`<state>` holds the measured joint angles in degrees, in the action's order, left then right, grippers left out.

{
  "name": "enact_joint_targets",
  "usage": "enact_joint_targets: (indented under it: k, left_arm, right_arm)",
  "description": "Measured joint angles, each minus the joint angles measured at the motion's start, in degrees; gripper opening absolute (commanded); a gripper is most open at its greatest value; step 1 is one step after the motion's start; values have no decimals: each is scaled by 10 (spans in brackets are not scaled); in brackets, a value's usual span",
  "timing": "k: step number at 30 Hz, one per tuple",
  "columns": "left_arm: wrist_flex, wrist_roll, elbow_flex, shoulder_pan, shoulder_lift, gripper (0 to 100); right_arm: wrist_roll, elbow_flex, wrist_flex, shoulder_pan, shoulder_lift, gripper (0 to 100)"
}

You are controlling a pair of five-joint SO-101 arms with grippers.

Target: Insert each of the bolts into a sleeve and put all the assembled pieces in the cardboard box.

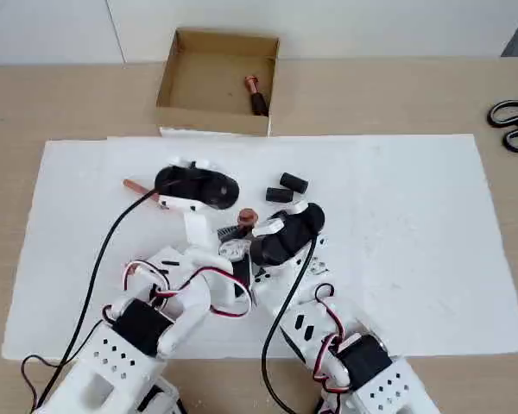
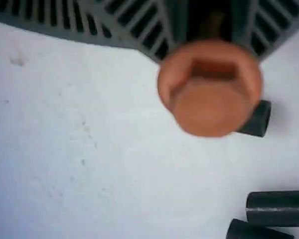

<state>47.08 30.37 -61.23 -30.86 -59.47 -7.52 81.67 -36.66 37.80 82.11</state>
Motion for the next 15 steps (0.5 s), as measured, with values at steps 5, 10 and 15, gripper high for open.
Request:
enact_joint_targets:
  k: [5, 10, 15]
  left_arm:
    - [0, -7, 0, -7, -1, 81]
    - [20, -25, 0, -7, -1, 224]
    - [41, -25, 1, -7, -4, 245]
  right_arm:
    - [0, 0, 0, 0, 0, 4]
    - [0, 2, 0, -3, 0, 4]
    - [0, 3, 0, -4, 0, 4]
